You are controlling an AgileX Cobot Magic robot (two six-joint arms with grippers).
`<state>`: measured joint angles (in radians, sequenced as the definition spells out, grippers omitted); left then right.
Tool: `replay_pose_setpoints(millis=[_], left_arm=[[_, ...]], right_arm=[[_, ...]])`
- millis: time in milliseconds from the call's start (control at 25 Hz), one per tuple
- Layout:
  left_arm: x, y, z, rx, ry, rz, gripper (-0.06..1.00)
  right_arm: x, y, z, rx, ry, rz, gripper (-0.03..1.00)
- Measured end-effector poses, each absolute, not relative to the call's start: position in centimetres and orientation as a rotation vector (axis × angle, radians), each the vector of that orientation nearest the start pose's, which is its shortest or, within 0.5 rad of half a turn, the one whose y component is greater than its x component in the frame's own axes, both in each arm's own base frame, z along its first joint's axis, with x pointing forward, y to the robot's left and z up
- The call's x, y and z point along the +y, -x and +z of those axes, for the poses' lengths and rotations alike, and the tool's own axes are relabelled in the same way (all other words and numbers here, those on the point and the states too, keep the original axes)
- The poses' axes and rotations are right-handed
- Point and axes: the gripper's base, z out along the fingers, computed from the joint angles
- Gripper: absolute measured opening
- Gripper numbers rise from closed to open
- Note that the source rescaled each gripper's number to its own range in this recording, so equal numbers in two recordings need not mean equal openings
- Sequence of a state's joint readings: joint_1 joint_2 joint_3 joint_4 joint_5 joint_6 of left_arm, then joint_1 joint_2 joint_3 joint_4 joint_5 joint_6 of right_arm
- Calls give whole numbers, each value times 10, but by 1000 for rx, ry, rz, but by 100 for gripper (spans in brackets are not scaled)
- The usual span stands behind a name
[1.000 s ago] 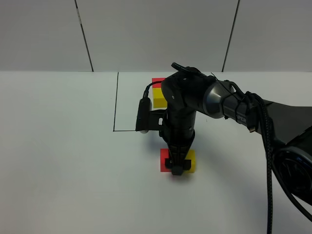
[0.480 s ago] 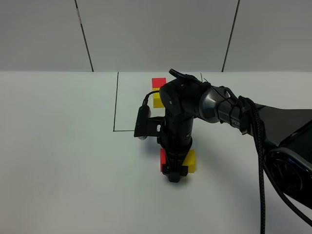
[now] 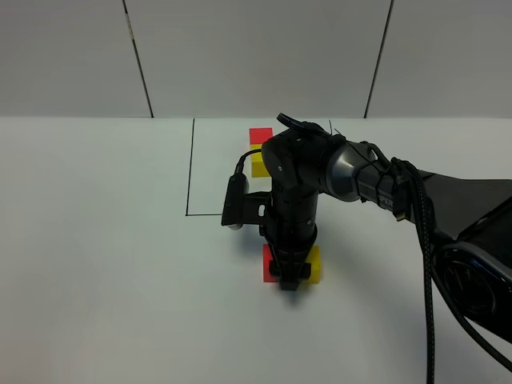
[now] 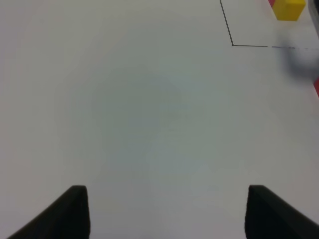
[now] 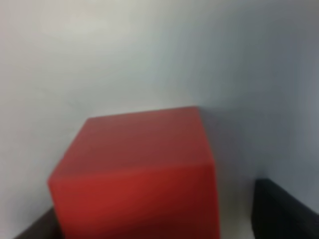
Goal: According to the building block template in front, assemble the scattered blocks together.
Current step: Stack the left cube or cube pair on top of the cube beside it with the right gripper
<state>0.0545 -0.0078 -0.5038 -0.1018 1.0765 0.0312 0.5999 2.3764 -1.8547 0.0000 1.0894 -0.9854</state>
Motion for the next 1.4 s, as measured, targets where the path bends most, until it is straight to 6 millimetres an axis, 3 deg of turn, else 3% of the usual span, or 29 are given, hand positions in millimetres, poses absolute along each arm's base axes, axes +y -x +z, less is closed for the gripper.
replay_pose_setpoints(millis=[200,520,680,840,1080,1240,1400], left_arm=[[-9,7,277,2045,17,-68,46],[-9,7,277,2045,17,-68,46],[-9,7,277,2045,17,-68,46],[-9,7,277,2045,17,-68,46],[-9,7,277,2045,17,-68,46],[-9,7,277,2045,17,-68,46],[-9,7,277,2045,17,-68,46]], right_arm=[[266,-388,114,2177,2211,-12,1],[269,-387,114,2193,2169,44,1],[272,-387,116,2313,2015,90,1],[275,-387,120,2543,1665,142,1],[273,-388,141,2860,945,160,1],[268,-390,142,2973,519,99,1],[266,-389,142,3022,276,90,1]])
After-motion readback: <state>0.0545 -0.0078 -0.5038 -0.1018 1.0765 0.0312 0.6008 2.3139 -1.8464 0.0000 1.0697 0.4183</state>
